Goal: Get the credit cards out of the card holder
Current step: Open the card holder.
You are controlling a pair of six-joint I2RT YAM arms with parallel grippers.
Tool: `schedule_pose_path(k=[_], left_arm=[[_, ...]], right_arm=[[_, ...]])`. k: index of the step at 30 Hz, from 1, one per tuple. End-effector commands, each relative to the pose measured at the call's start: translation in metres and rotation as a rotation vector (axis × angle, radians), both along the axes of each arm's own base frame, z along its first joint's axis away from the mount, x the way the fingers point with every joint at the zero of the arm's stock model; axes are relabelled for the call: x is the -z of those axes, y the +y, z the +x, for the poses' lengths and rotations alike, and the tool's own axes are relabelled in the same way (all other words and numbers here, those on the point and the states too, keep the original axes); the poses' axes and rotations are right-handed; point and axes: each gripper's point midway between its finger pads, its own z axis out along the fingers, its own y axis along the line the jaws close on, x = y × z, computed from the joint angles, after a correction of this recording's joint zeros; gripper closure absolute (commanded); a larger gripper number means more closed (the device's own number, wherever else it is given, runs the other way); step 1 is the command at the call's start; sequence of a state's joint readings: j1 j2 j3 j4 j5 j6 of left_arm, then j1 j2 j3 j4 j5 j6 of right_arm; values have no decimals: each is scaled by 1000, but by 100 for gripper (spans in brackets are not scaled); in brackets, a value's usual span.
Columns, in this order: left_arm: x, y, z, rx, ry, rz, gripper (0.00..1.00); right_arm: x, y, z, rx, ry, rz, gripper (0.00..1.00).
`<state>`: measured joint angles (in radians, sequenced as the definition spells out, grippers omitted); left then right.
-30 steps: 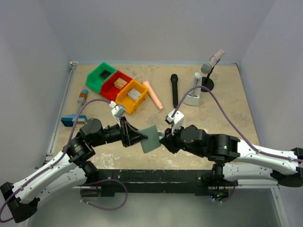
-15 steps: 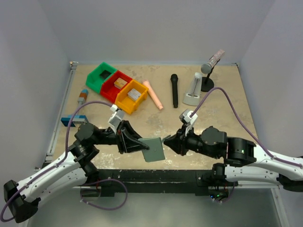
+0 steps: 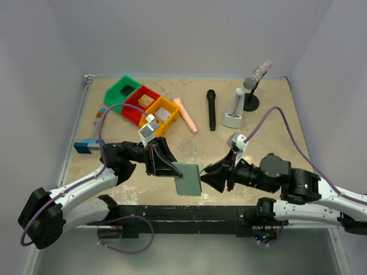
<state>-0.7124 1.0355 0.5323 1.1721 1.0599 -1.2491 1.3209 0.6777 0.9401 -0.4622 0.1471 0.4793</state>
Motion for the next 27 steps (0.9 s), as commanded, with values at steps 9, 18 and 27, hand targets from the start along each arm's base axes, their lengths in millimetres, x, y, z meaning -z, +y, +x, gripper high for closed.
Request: schedule_pose_path(k=[9, 18, 27], left_arm=[[-55, 26, -35, 94, -334, -209, 100], [-50, 24, -32, 102, -327, -191, 100], [-52, 25, -32, 95, -328, -194, 100]], right_arm=[[-75, -33, -3, 5, -131, 195, 31], [-89, -12, -5, -48, -160, 186, 26], [-83, 2, -6, -73, -147, 150, 24]])
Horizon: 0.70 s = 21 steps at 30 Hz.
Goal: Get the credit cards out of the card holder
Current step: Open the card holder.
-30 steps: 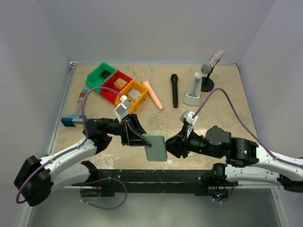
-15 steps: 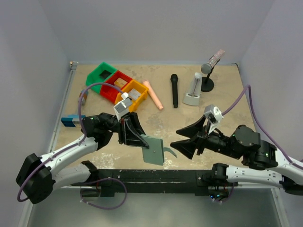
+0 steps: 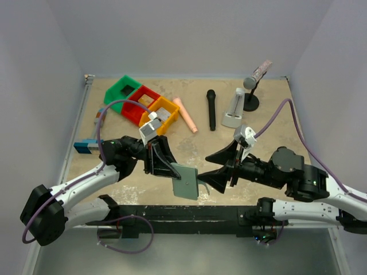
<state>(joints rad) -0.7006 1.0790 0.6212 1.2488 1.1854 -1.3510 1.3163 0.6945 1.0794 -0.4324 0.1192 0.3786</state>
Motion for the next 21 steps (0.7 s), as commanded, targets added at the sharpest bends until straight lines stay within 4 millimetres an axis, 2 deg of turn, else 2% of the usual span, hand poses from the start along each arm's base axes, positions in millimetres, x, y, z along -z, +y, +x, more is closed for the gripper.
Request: schedule_pose_path(k=[1, 9, 17, 21], left_arm=[[-36, 19, -21, -5, -265, -228, 100], [-43, 21, -22, -11, -271, -247, 100], [-44, 21, -21, -19, -268, -257, 100], [-48, 22, -22, -25, -274, -269, 100]], right_arm=[[-17, 7, -5, -40, -19, 33, 23], [-7, 17, -6, -53, 7, -6, 24], [-2, 28, -11, -91, 31, -26, 29], [0, 24, -8, -67, 40, -16, 31]])
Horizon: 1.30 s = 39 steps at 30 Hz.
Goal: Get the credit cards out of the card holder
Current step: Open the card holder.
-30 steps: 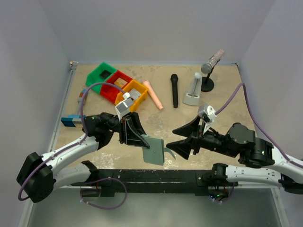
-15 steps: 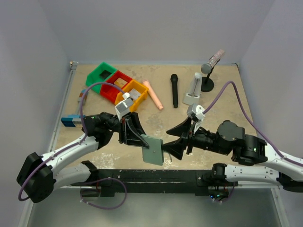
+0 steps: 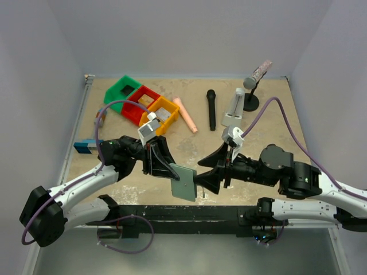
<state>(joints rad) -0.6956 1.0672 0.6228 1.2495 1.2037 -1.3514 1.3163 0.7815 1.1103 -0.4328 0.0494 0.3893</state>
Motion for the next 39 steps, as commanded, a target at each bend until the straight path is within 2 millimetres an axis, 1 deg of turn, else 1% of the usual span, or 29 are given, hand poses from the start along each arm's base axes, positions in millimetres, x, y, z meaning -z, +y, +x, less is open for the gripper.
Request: schedule_pose_path(k=[1, 3, 6, 10, 16, 18, 20, 25, 31, 35, 37, 39], left_arm=[[-48, 19, -19, -31, -257, -272, 100], [-49, 21, -20, -34, -263, -277, 100], [-50, 21, -19, -42, -263, -280, 100], [-52, 21, -19, -44, -264, -284, 100], [-52, 21, -18, -48, -265, -288, 100], [-53, 22, -18, -48, -272, -291, 100], [-53, 21, -18, -49, -275, -294, 100], [-59, 21, -16, -60, -279, -311, 100], [-67, 23, -19, -61, -291, -333, 100], [-68, 24, -19, -66, -289, -341, 100], [-67, 24, -19, -71, -284, -344, 100], [-65, 24, -19, -77, -282, -345, 100]], right_arm=[[-9, -1, -1, 9, 17, 47, 31], [-7, -6, 1, 24, 18, 48, 31], [-1, -8, 2, 37, 35, 34, 31], [2, -8, 2, 43, 42, 38, 31], [-1, 0, -9, -31, 50, 49, 26], [0, 2, -11, -43, 52, 45, 25], [-2, 5, -18, -85, 58, 48, 25], [-2, 15, -20, -112, 70, 25, 26], [4, 24, -11, -67, 93, -2, 29], [1, 31, -7, -50, 94, 8, 33], [-4, 34, -5, -44, 94, 33, 36], [-10, 35, -1, -18, 92, 67, 44]])
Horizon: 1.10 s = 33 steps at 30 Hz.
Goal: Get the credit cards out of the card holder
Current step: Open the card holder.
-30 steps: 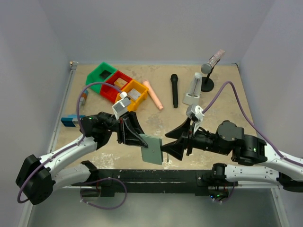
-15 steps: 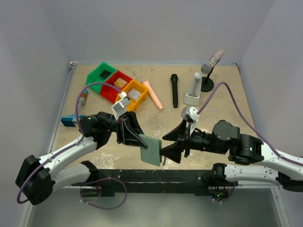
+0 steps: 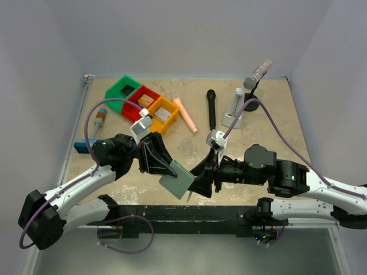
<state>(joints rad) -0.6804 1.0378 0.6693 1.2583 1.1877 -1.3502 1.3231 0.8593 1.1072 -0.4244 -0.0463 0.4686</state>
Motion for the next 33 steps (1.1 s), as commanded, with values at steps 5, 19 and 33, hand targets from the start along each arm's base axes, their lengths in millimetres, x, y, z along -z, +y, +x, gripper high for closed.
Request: schedule_pose_path(k=[5, 19, 33], left_arm=[[-35, 20, -19, -58, -230, -278, 100], [-29, 16, -14, -60, -197, -259, 100], [-29, 14, -11, -63, -167, -257, 100]], right_arm=[[-42, 1, 21, 124, -23, 202, 52], [-55, -10, 18, 113, -60, 260, 90], [-59, -10, 13, 82, -76, 264, 61]])
